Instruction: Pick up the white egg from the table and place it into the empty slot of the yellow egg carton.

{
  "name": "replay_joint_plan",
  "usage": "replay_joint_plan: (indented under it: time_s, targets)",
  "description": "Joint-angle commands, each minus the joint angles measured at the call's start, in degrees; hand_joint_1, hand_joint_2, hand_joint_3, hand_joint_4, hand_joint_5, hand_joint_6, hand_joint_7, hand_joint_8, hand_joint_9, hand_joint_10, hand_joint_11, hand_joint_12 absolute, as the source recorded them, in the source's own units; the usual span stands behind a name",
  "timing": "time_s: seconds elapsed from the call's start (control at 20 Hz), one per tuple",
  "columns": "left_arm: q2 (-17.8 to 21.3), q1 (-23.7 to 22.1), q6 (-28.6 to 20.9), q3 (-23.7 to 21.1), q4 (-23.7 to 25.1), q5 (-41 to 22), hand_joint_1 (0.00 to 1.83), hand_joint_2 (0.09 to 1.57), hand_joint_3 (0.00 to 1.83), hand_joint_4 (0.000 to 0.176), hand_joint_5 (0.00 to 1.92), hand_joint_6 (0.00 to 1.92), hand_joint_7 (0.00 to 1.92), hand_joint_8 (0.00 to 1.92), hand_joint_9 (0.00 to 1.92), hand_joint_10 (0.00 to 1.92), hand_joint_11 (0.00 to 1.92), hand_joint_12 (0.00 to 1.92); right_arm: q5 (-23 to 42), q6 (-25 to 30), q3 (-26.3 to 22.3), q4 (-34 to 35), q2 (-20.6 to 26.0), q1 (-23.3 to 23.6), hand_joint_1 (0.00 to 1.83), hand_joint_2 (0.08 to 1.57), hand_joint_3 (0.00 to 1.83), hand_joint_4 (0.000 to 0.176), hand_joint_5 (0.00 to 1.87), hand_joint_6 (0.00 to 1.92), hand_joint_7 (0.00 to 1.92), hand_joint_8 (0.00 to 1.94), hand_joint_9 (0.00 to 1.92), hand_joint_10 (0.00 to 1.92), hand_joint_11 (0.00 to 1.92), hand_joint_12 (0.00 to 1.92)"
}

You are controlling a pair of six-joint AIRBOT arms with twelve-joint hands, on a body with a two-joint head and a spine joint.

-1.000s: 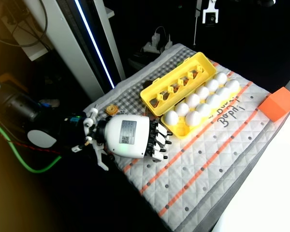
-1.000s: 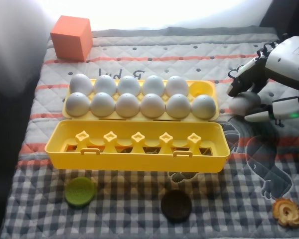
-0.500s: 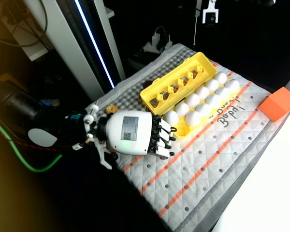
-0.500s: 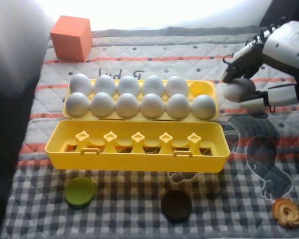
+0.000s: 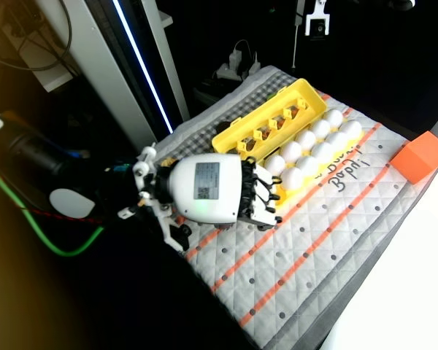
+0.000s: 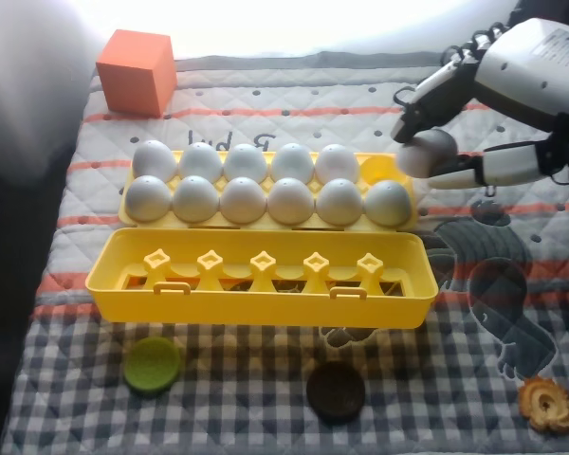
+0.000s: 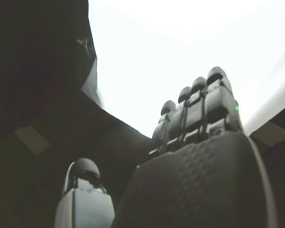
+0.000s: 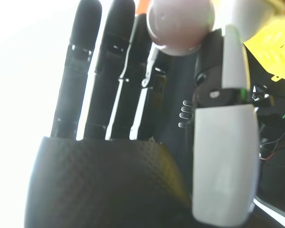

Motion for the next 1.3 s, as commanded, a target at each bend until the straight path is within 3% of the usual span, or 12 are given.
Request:
replay_joint_plan:
  time_s: [0.0, 0.05, 0.25, 0.55, 0.65, 0.7, 0.75, 0.9, 0.95, 1.0, 1.05, 1.25]
  targets:
    - [0.0, -0.4, -0.4, 0.3, 0.4, -7.3, 0.0, 0.83, 0.0, 0.088, 0.0, 0.0, 0.0, 0.0, 0.0, 0.0, 0.0, 0.0, 6.1, 0.2, 0.3, 1.9, -0.4, 1.2, 1.14, 1.08, 0.0, 0.0, 1.06, 0.85, 1.18, 0.0, 1.19, 0.0, 0.85, 0.8]
    - [-0.1, -0.5, -0.4, 0.4, 0.4, -7.1, 0.0, 0.84, 0.0, 0.089, 0.0, 0.0, 0.0, 0.0, 0.0, 0.0, 0.0, 0.0, 6.1, 0.2, 0.6, 1.8, -0.8, 1.2, 1.23, 1.05, 0.0, 0.0, 1.06, 0.84, 1.28, 0.35, 1.2, 0.0, 0.91, 0.7]
    - [-0.1, -0.6, -0.4, 0.5, 0.5, -6.9, 0.0, 0.83, 0.0, 0.091, 0.0, 0.0, 0.0, 0.0, 0.0, 0.0, 0.0, 0.0, 6.1, 0.8, 1.5, 1.3, -2.0, 1.6, 1.25, 1.09, 0.0, 0.0, 0.91, 1.01, 1.16, 0.77, 1.23, 0.01, 1.01, 0.56]
    - [-0.1, -0.6, -0.4, 0.6, 0.6, -6.6, 0.0, 0.85, 0.01, 0.07, 0.0, 0.0, 0.0, 0.0, 0.0, 0.0, 0.0, 0.0, 5.7, 1.9, 3.5, 0.4, -4.5, 3.4, 1.24, 1.07, 0.0, 0.009, 1.06, 0.86, 1.11, 0.75, 1.2, 0.0, 0.92, 0.67]
    - [-0.1, -0.6, -0.4, 0.6, 0.6, -6.6, 0.0, 0.84, 0.0, 0.086, 0.0, 0.0, 0.0, 0.0, 0.0, 0.0, 0.0, 0.0, 5.7, 2.1, 3.7, 0.3, -4.9, 3.6, 1.23, 1.07, 0.0, 0.021, 1.08, 0.75, 1.1, 0.85, 1.22, 0.01, 0.85, 0.87]
    - [-0.1, -0.6, -0.4, 0.6, 0.6, -6.6, 0.0, 0.85, 0.0, 0.079, 0.0, 0.0, 0.0, 0.0, 0.0, 0.0, 0.0, 0.0, 5.7, 2.2, 3.8, 0.3, -5.0, 3.6, 1.15, 1.07, 0.0, 0.0, 1.09, 0.78, 1.15, 0.38, 1.28, 0.02, 0.89, 0.99]
    - [-0.1, -0.6, -0.4, 0.6, 0.6, -6.6, 0.0, 0.84, 0.0, 0.082, 0.0, 0.0, 0.0, 0.0, 0.0, 0.0, 0.0, 0.0, 5.7, 2.4, 3.8, 0.2, -5.0, 3.7, 1.13, 1.05, 0.0, 0.0, 1.12, 0.74, 1.08, 0.13, 1.05, 0.0, 0.68, 0.97]
    - [-0.1, -0.6, -0.4, 0.6, 0.6, -6.7, 0.0, 0.84, 0.0, 0.085, 0.0, 0.0, 0.0, 0.0, 0.0, 0.0, 0.0, 0.0, 5.5, 2.7, 3.9, -0.1, -5.0, 3.7, 1.11, 1.07, 0.0, 0.0, 1.08, 0.81, 1.21, 0.04, 1.22, 0.08, 0.8, 1.16]
    - [-0.1, -0.6, -0.4, 0.5, 0.6, -6.7, 0.0, 0.84, 0.0, 0.074, 0.0, 0.0, 0.0, 0.0, 0.0, 0.0, 0.0, 0.0, 5.4, 2.7, 3.9, -0.1, -5.0, 3.7, 0.96, 1.03, 0.0, 0.0, 1.0, 0.32, 1.19, 0.01, 1.2, 0.04, 0.78, 1.07]
    - [-0.1, -0.6, -0.4, 0.5, 0.6, -6.7, 0.0, 0.84, 0.0, 0.074, 0.0, 0.0, 0.0, 0.0, 0.0, 0.0, 0.0, 0.0, 5.4, 2.7, 3.9, -0.1, -5.0, 3.7, 0.96, 1.03, 0.0, 0.0, 1.0, 0.32, 1.19, 0.01, 1.2, 0.04, 0.78, 1.07]
    - [-0.1, -0.6, -0.4, 0.5, 0.6, -6.6, 0.0, 0.85, 0.01, 0.074, 0.0, 0.0, 0.0, 0.0, 0.0, 0.0, 0.0, 0.0, 5.4, 2.7, 3.9, -0.2, -5.1, 3.7, 0.9, 1.01, 0.0, 0.0, 1.02, 0.03, 1.13, 0.0, 1.17, 0.01, 0.79, 0.95]
    - [-0.1, -0.6, -0.4, 0.5, 0.6, -6.6, 0.0, 0.84, 0.0, 0.086, 0.0, 0.0, 0.0, 0.0, 0.0, 0.0, 0.0, 0.0, 5.3, 3.0, 3.9, -0.6, -5.2, 3.7, 0.83, 0.97, 0.0, 0.0, 0.99, 0.0, 1.03, 0.0, 1.06, 0.0, 0.67, 0.99]
